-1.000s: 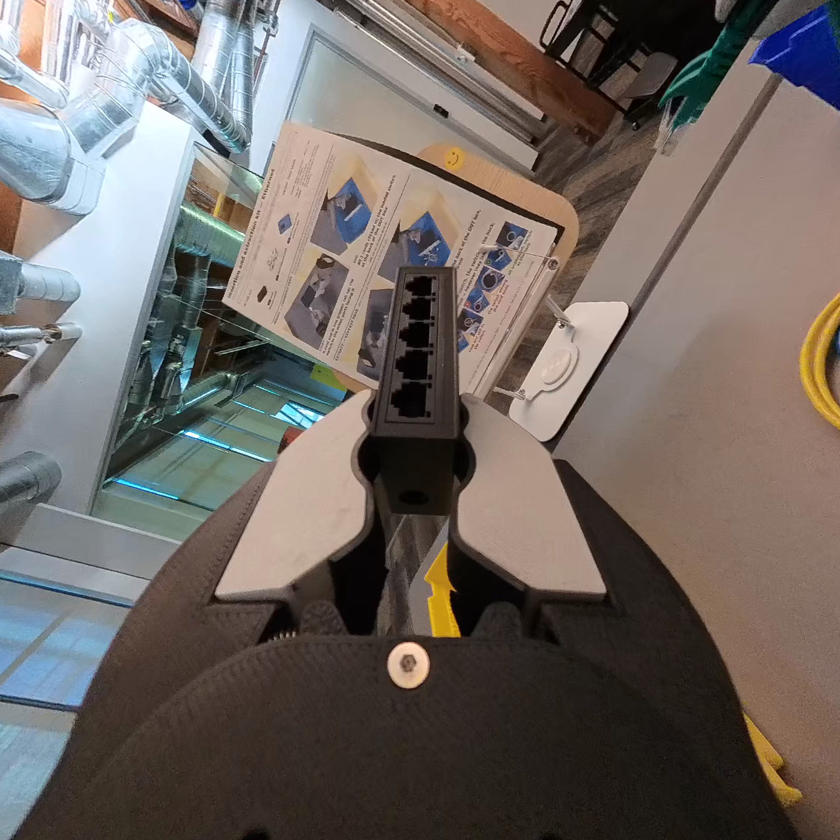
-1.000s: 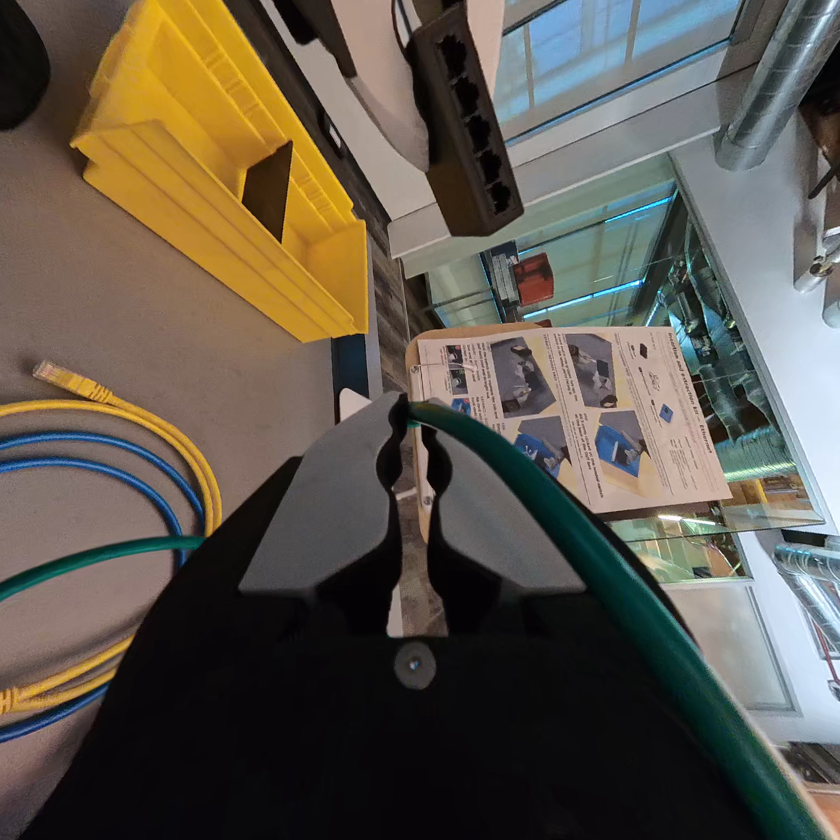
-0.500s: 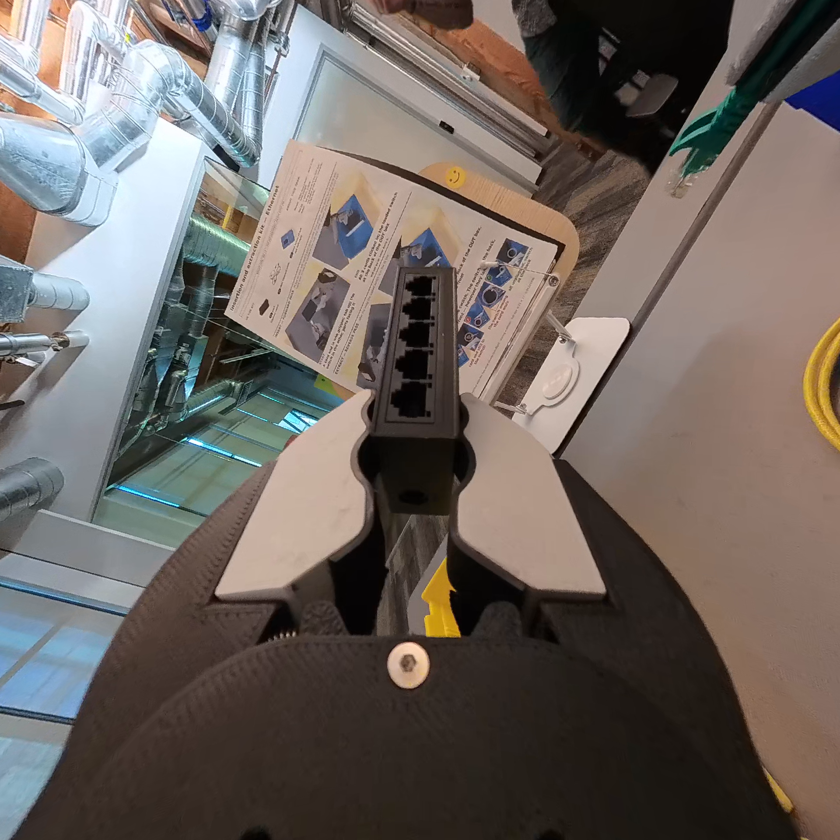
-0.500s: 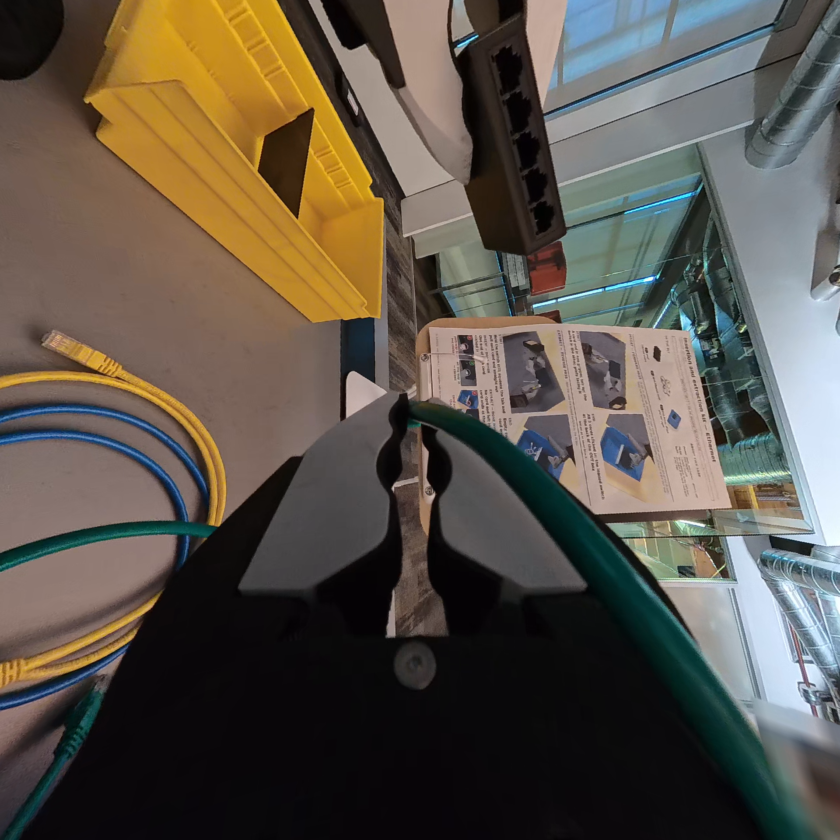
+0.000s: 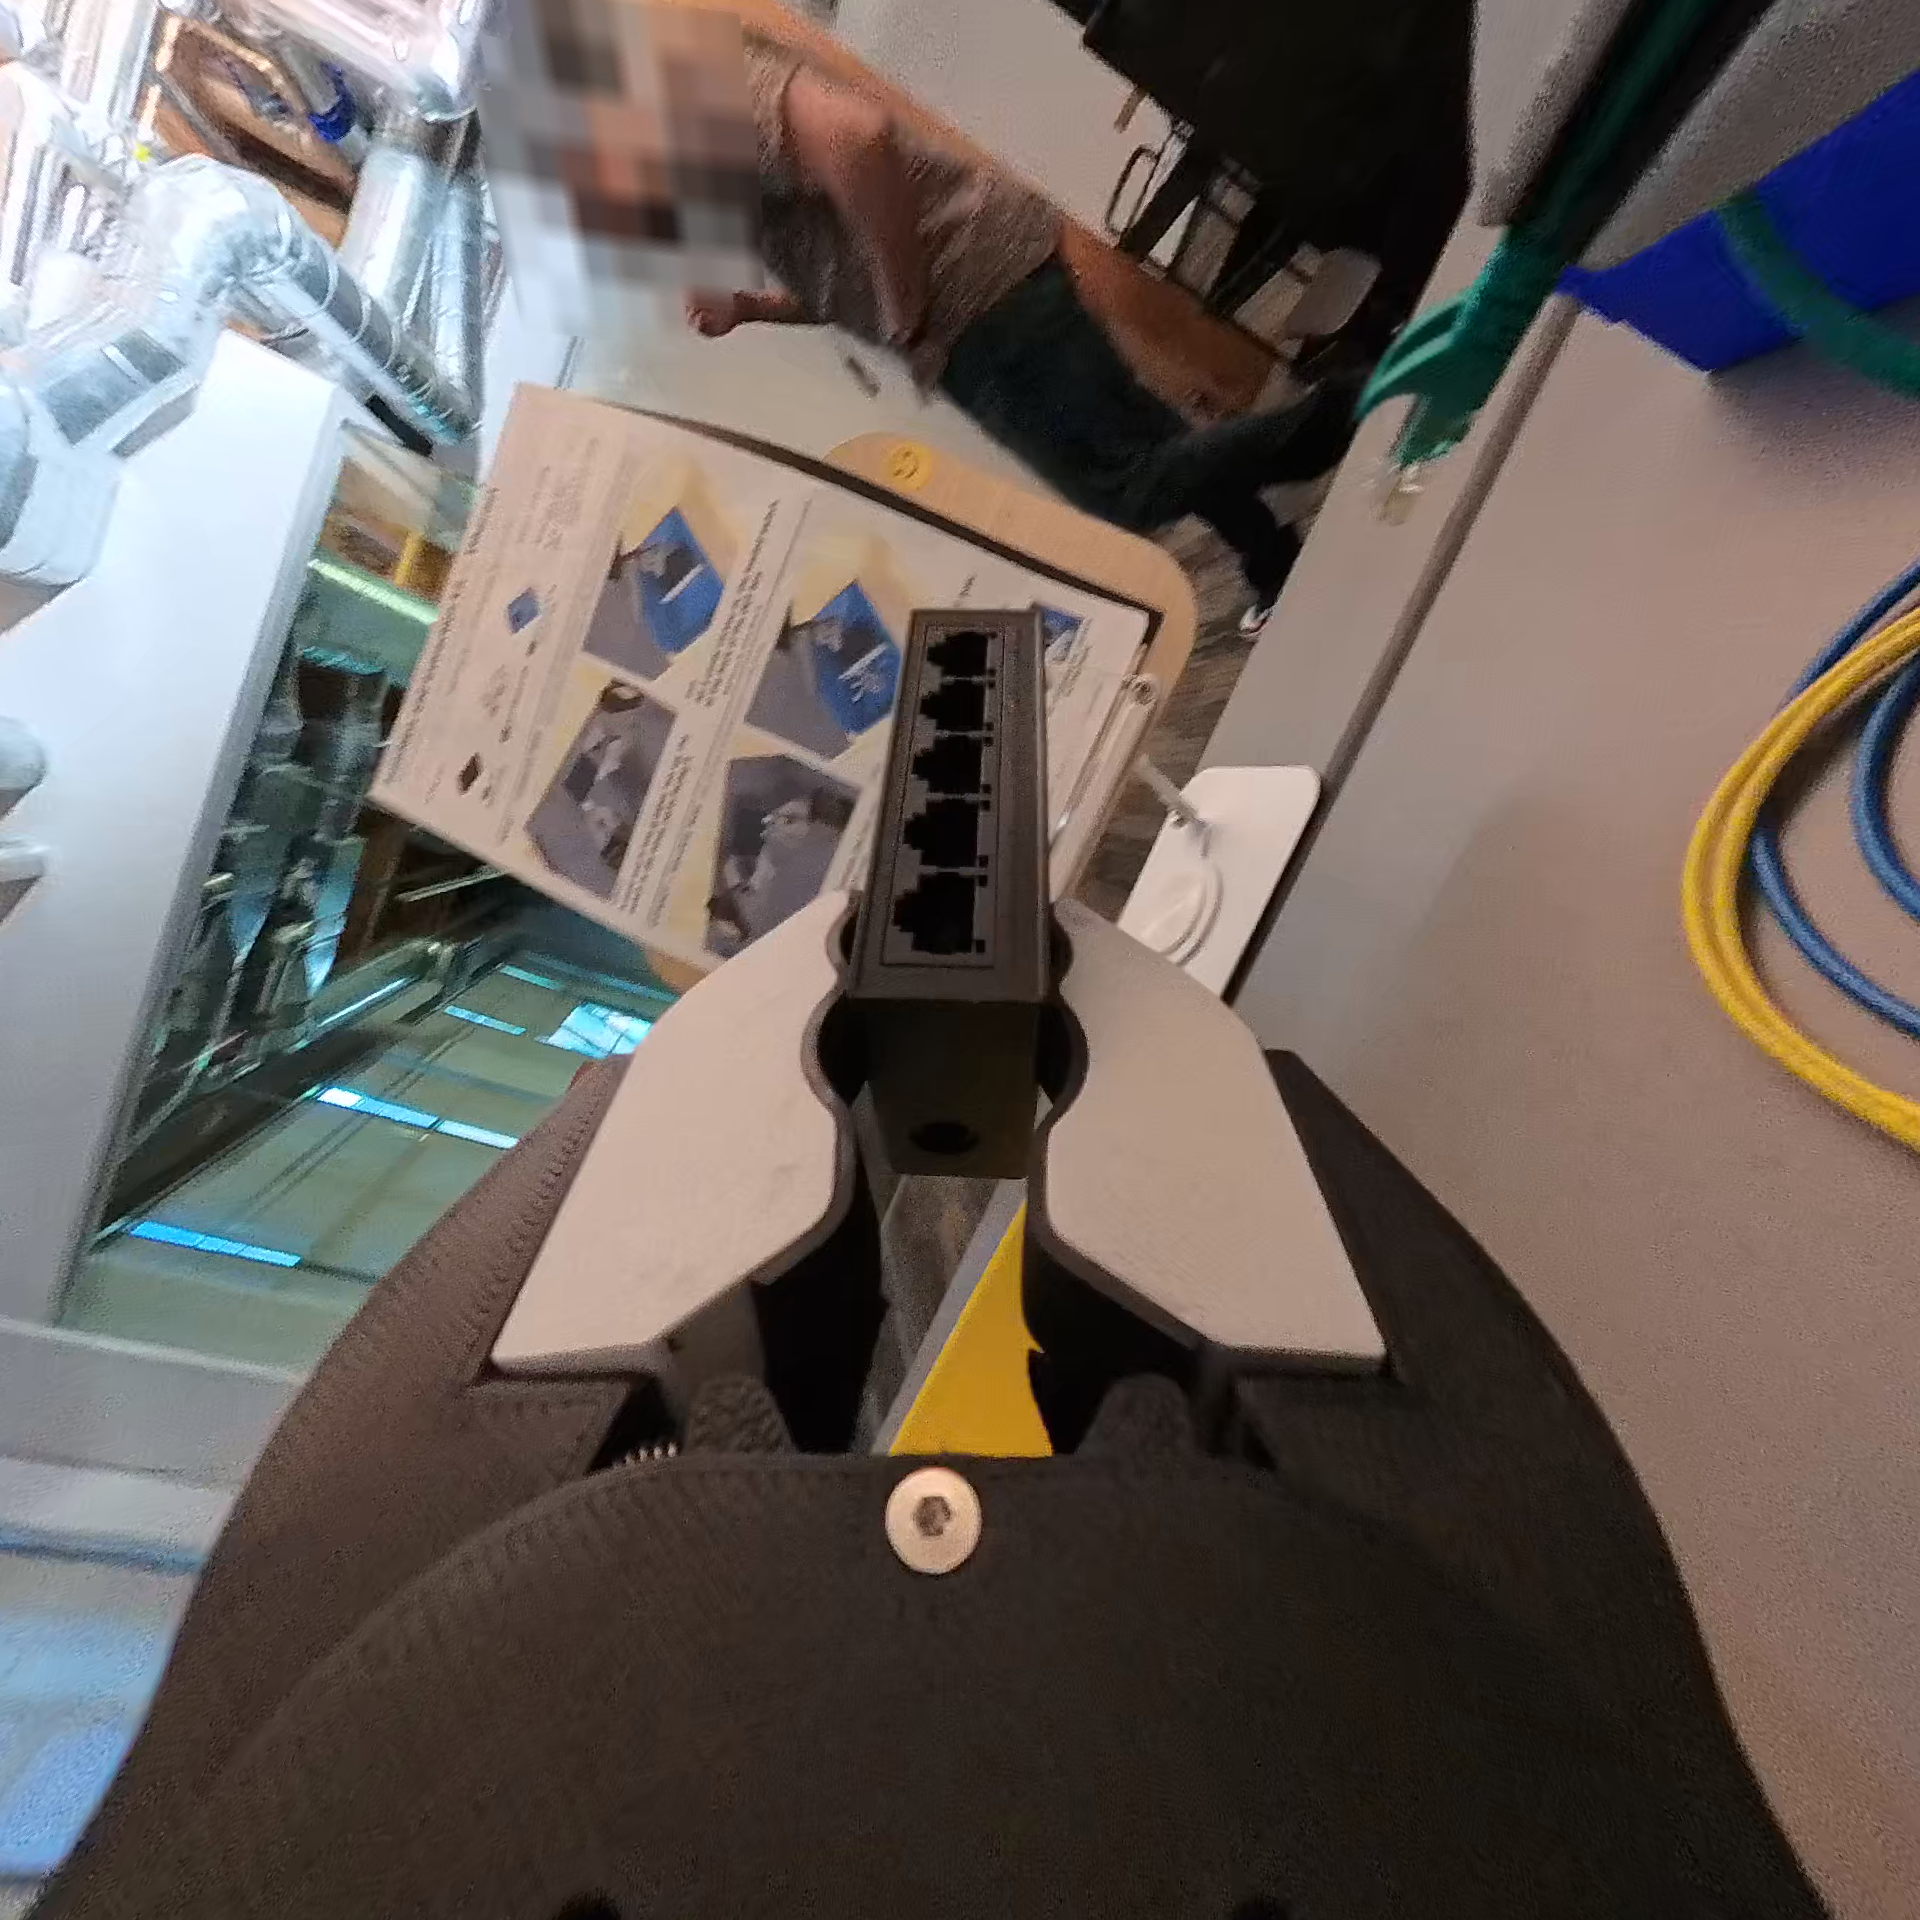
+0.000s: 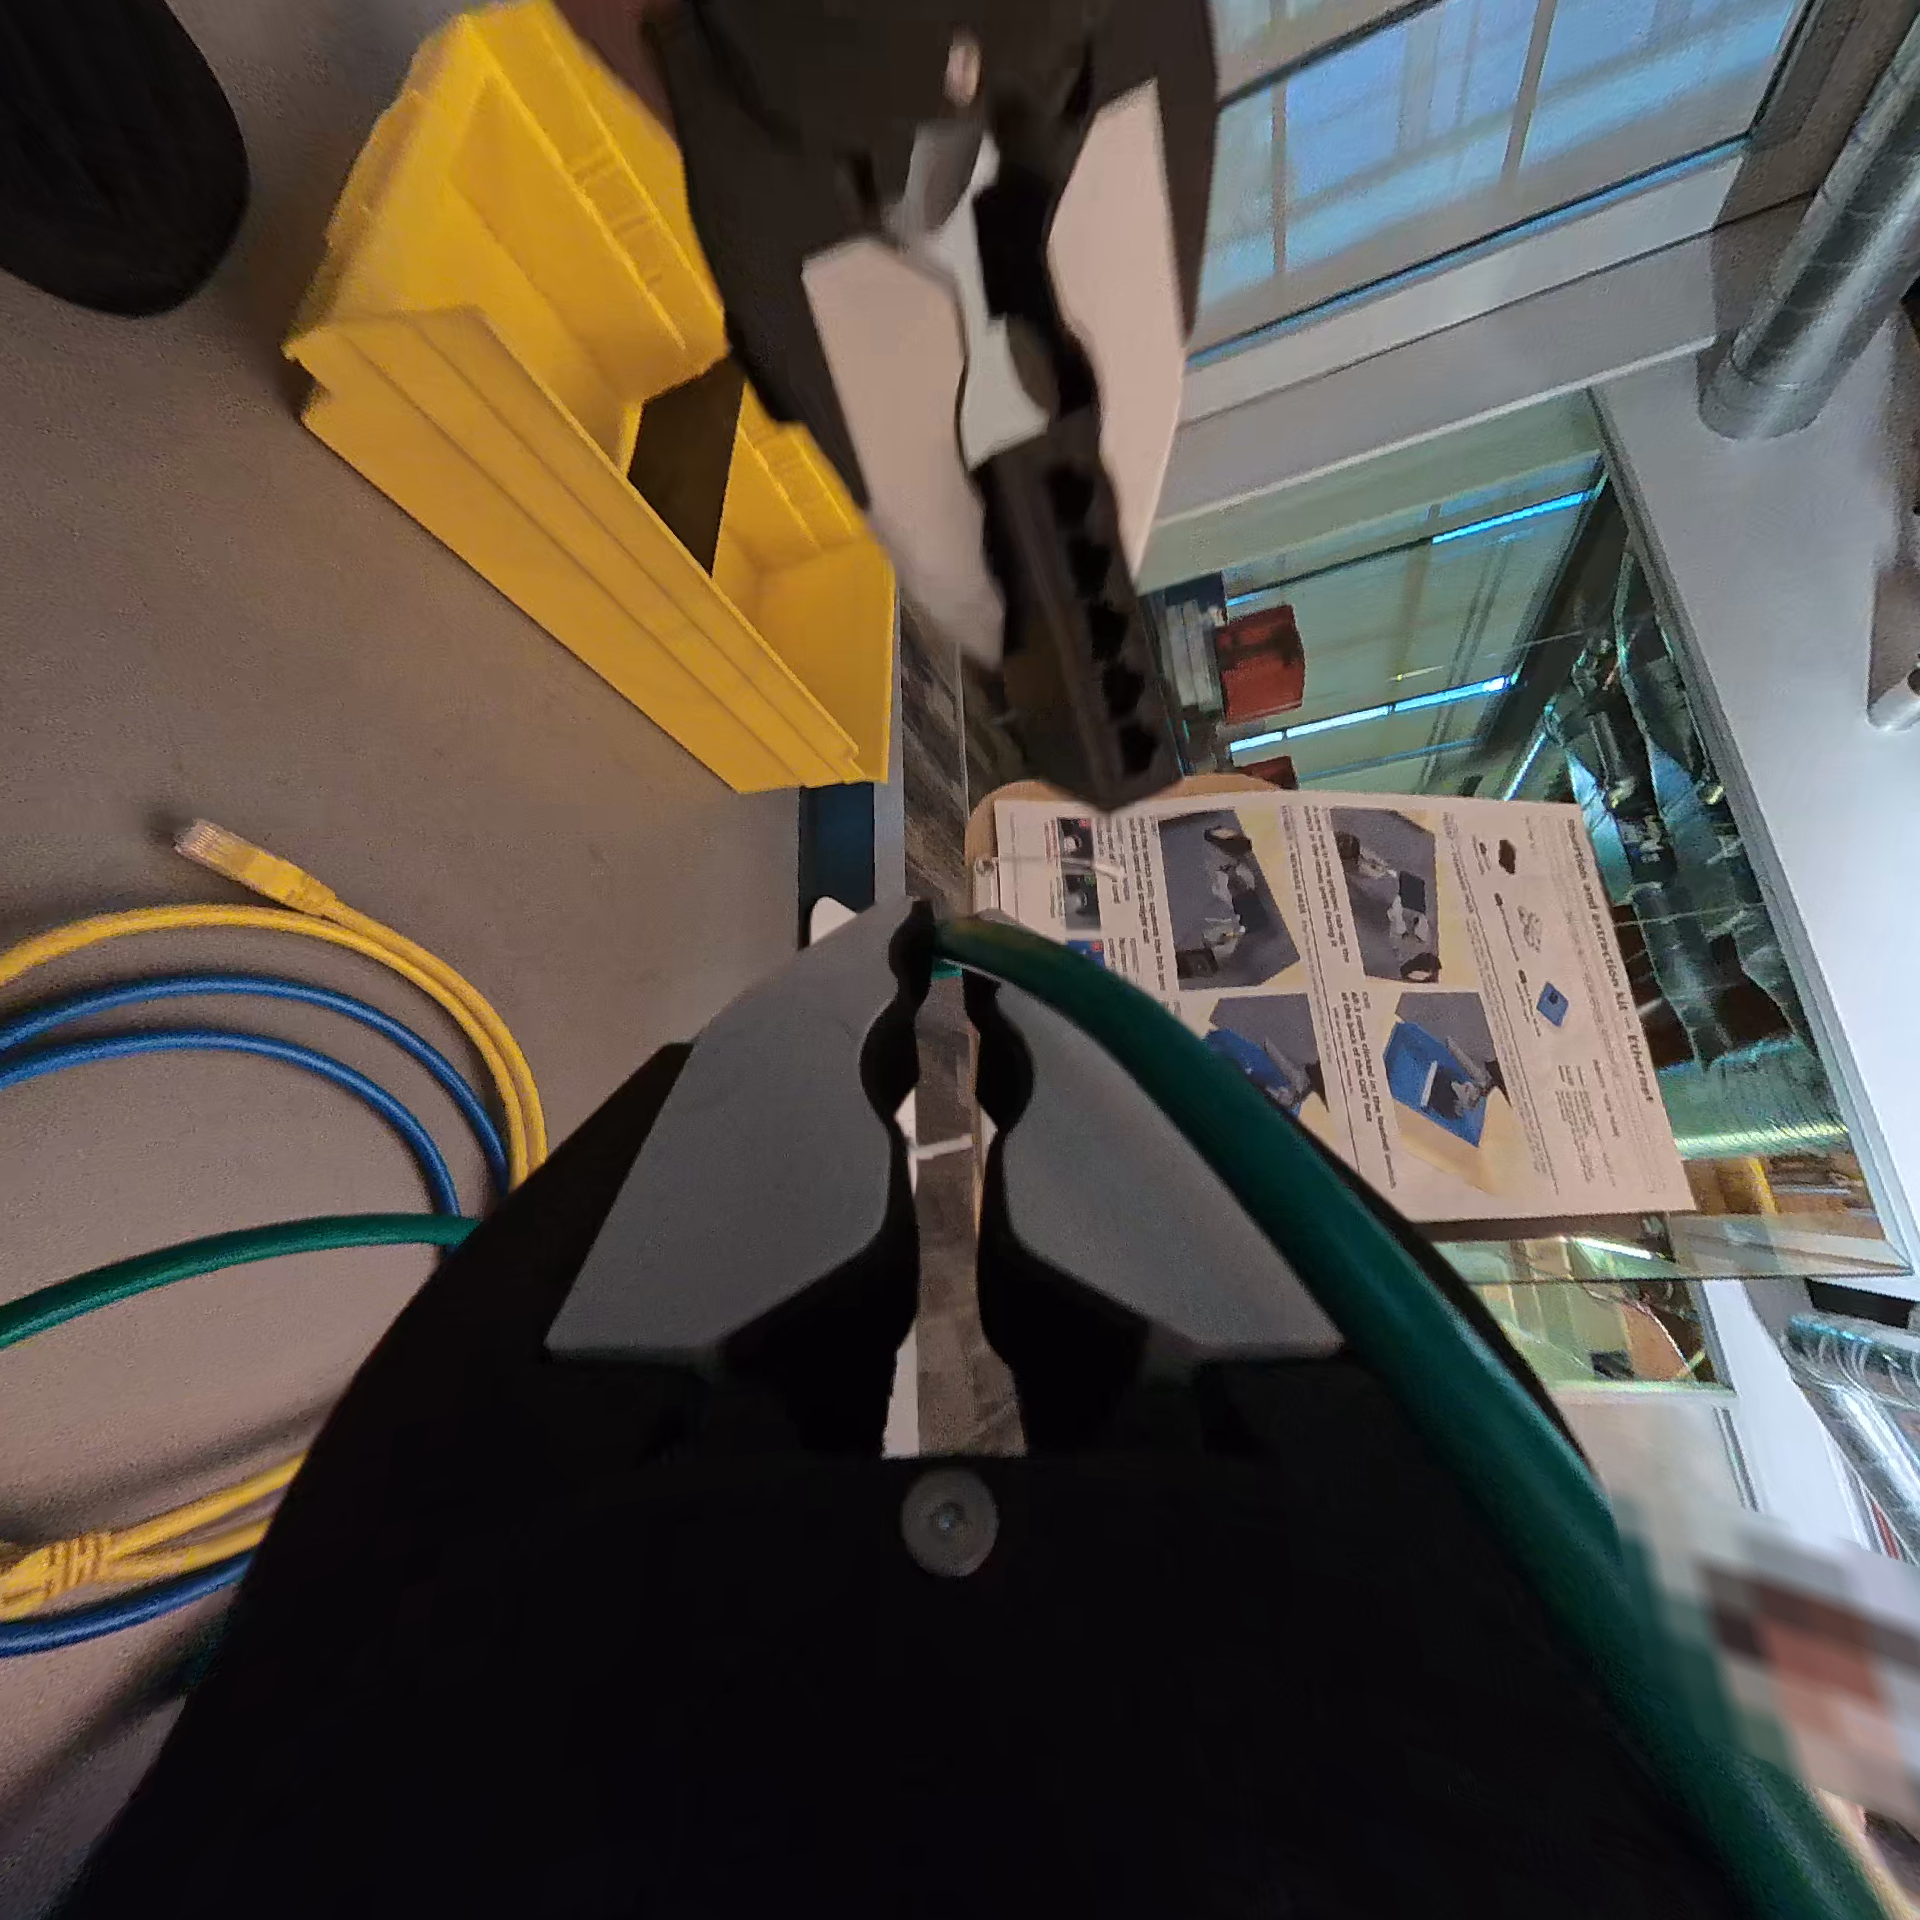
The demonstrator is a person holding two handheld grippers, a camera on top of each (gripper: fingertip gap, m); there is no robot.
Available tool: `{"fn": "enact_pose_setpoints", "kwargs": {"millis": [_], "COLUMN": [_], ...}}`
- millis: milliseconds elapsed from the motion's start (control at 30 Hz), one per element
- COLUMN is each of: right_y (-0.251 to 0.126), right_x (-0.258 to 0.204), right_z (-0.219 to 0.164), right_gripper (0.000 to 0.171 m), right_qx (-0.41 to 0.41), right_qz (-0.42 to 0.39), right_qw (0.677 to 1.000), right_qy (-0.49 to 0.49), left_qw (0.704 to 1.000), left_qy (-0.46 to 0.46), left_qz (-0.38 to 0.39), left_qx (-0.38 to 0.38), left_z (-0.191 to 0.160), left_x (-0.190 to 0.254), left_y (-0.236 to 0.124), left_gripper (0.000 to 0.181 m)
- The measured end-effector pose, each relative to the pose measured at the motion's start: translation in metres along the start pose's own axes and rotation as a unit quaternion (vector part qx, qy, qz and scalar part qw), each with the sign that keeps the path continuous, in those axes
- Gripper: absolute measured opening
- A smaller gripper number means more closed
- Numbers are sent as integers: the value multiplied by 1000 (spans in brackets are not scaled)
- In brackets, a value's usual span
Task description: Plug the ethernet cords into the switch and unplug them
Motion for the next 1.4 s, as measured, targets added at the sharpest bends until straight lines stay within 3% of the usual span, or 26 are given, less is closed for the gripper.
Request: {"fn": "enact_pose_setpoints", "kwargs": {"millis": [367, 700, 1167, 1400], "right_y": [-6, -30, -15, -14], "right_x": [1, 19, 10, 8], "right_z": [9, 0, -13, -10], "right_gripper": [6, 6, 4, 5], "right_qx": [17, 169, 64, 64], "right_qz": [3, 35, 11, 19], "right_qw": [1000, 978, 997, 997], "right_qy": [4, 119, 43, 38], "left_qw": [995, 989, 988, 985], "left_qy": [-24, -30, -10, -4], "left_qz": [-78, -106, -129, -146], "left_qx": [63, 96, 84, 94], "left_z": [7, 5, -1, -5], "left_x": [26, 30, 33, 33], "left_y": [28, 28, 26, 24], "left_gripper": [28, 28, 28, 28]}}
Point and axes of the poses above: each gripper's, where its closed fingertips meet, y out along the fingers, z out of its top, x = y × z across the jaws, the point moved 10 cm from there along -y, back along the fingers, and after that the axes turned 3 degrees about x, right-handed, at the moved point
